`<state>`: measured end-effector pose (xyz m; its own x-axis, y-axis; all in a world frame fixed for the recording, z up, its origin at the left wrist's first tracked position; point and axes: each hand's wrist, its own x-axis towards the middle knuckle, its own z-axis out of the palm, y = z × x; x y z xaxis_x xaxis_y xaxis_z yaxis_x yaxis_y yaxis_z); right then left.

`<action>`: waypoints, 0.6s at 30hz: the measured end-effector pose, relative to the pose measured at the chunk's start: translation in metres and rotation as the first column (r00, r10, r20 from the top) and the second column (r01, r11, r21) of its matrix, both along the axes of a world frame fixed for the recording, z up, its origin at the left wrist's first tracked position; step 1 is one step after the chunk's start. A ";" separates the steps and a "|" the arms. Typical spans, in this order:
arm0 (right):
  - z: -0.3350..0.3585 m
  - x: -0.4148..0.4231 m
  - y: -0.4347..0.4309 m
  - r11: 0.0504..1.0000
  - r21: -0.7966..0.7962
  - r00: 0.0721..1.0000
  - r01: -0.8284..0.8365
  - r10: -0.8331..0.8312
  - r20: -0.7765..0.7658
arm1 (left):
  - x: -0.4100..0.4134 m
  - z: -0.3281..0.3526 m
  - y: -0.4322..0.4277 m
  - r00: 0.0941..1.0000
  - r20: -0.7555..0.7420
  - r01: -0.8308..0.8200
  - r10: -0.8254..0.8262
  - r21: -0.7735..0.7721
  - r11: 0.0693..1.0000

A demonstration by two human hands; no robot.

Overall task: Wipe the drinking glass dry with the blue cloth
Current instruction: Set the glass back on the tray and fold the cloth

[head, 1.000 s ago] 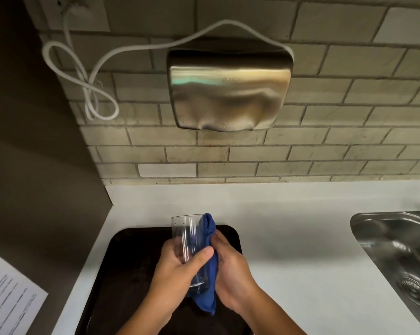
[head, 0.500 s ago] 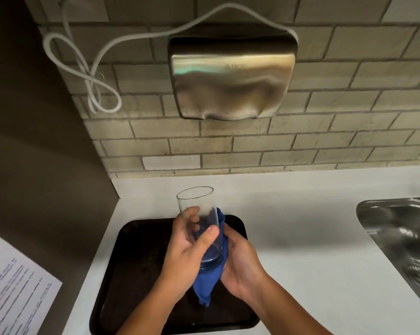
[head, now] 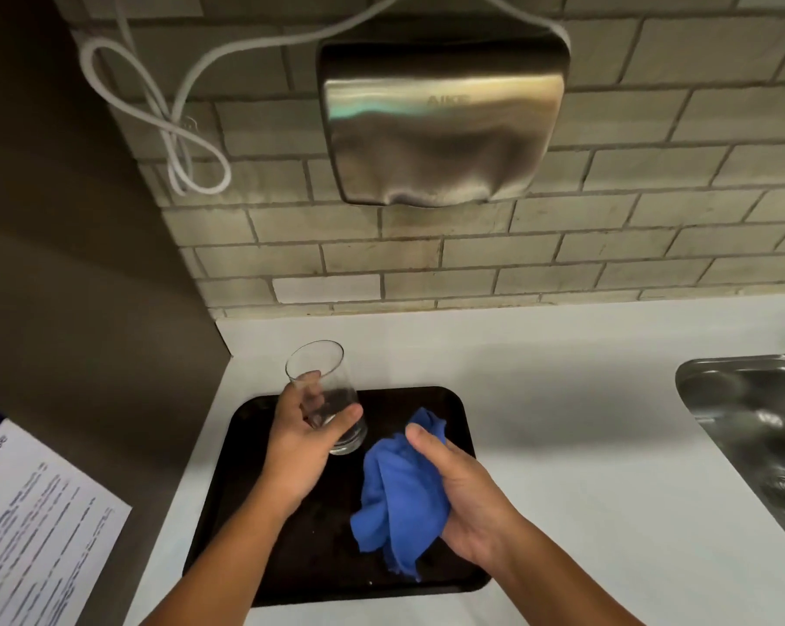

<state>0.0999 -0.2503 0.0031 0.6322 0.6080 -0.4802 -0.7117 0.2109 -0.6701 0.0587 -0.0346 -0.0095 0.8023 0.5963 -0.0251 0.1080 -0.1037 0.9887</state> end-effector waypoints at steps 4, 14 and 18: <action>-0.001 -0.004 -0.003 0.998 -0.060 0.999 0.015 -0.013 0.035 | -0.006 -0.029 0.013 0.995 -0.096 -0.010 0.017 0.081 0.997; 0.000 -0.009 -0.002 0.998 0.000 0.992 -0.068 0.068 0.104 | -0.025 -0.078 0.025 0.986 -0.139 -0.075 0.087 0.088 0.993; 0.001 -0.008 -0.002 0.995 0.039 0.986 -0.093 0.086 0.140 | -0.029 -0.083 0.026 0.986 -0.131 -0.093 0.099 0.053 0.994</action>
<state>0.0915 -0.2525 0.0042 0.6326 0.6843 -0.3627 -0.6306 0.1832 -0.7542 0.0292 -0.0087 -0.0925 0.7326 0.6736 -0.0980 0.2499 -0.1322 0.9592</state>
